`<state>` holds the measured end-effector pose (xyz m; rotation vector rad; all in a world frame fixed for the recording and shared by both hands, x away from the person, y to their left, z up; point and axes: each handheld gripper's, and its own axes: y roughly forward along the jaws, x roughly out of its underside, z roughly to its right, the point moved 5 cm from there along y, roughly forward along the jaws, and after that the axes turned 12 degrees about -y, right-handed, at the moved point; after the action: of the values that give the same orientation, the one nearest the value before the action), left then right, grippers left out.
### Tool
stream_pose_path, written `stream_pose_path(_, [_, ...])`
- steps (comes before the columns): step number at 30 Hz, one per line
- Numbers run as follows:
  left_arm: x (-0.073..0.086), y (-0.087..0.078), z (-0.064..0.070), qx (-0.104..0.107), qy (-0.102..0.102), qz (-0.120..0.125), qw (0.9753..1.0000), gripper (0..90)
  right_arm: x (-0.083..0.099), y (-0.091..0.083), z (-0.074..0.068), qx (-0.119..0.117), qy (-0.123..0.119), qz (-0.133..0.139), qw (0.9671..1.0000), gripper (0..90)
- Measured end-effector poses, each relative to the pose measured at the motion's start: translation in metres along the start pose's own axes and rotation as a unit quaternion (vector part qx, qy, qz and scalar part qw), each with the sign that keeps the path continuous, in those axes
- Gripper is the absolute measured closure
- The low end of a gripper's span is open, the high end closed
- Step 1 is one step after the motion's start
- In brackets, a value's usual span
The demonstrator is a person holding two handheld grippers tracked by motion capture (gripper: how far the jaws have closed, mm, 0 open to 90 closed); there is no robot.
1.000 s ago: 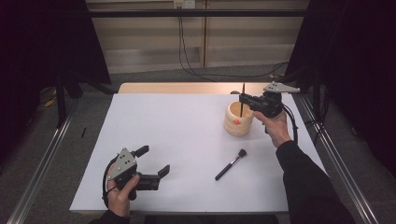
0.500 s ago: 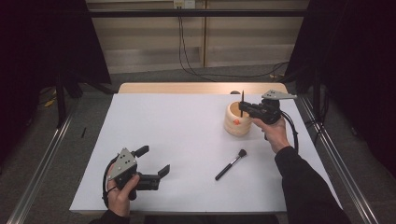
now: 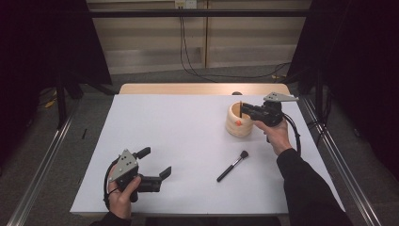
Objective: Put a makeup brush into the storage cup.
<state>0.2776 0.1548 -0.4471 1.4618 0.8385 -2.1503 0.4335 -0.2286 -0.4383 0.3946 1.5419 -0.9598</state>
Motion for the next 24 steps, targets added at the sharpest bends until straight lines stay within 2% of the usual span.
stream_pose_path(4, [0.0002, -0.0002, -0.0007, -0.004, -0.001, -0.002, 1.0, 1.1, -0.001, 0.0003, -0.0002, 0.001, 0.002, 0.001, 1.0, 73.8])
stream_pose_path(8, [-0.0006, -0.0006, -0.0012, -0.005, -0.006, 0.003, 1.0, 1.2, -0.0017, -0.0003, -0.0014, 0.001, 0.006, 0.007, 1.0, 63.1])
stream_pose_path(15, [-0.0011, -0.0005, -0.0018, -0.006, -0.007, 0.006, 0.9999, 1.2, -0.0046, -0.0029, -0.0028, 0.0, -0.003, 0.012, 0.9999, 44.5])
stream_pose_path(19, [-0.0014, -0.0001, -0.0023, -0.001, -0.009, 0.006, 0.9999, 1.2, -0.0062, -0.0037, -0.0062, -0.005, -0.006, 0.012, 0.9999, 27.2])
stream_pose_path(23, [-0.002, -0.0007, -0.0044, -0.011, -0.008, 0.007, 0.9999, 1.4, -0.009, -0.0046, -0.0091, -0.008, 0.003, 0.019, 0.9998, 12.0])
stream_pose_path(24, [-0.0021, -0.0007, -0.004, -0.011, -0.01, 0.009, 0.9998, 1.4, -0.0088, -0.0047, -0.0097, -0.009, -0.004, 0.019, 0.9998, 6.7])
